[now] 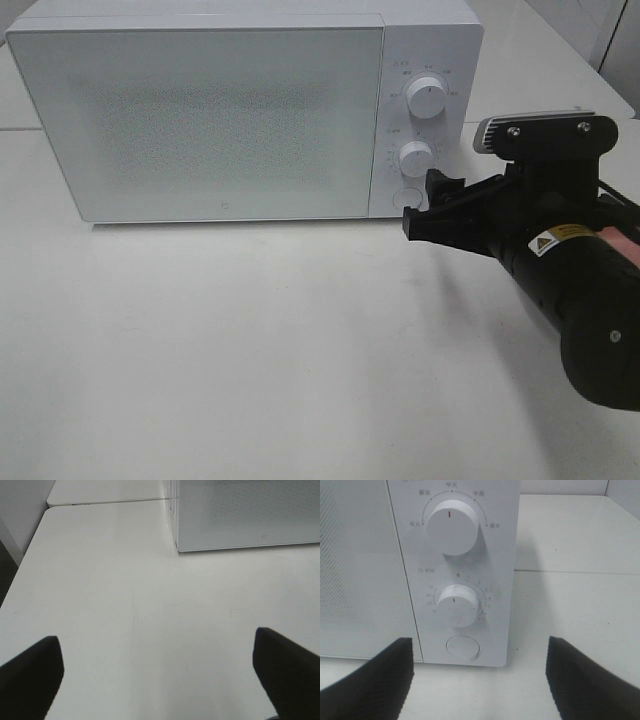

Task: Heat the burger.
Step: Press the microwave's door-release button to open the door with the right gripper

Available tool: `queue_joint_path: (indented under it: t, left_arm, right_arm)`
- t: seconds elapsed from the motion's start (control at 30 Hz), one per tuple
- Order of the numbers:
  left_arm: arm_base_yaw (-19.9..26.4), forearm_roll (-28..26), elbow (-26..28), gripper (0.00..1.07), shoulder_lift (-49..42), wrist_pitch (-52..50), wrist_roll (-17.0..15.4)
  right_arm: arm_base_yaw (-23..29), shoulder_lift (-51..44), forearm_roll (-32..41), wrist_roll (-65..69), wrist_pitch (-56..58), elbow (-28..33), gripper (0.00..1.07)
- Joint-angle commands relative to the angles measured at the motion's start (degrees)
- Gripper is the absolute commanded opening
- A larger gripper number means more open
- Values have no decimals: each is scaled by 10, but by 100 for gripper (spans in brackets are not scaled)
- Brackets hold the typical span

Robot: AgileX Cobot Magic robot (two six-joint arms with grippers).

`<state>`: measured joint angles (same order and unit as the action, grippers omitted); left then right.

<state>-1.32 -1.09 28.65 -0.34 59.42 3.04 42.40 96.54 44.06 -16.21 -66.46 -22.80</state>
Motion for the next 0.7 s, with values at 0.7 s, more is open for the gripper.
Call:
queue_joint_path:
  t: [0.7]
  left_arm:
    - [-2,-1,-2,98,-15,-1,-3]
  right_arm:
    - [24,36,32,206,2,-2,71]
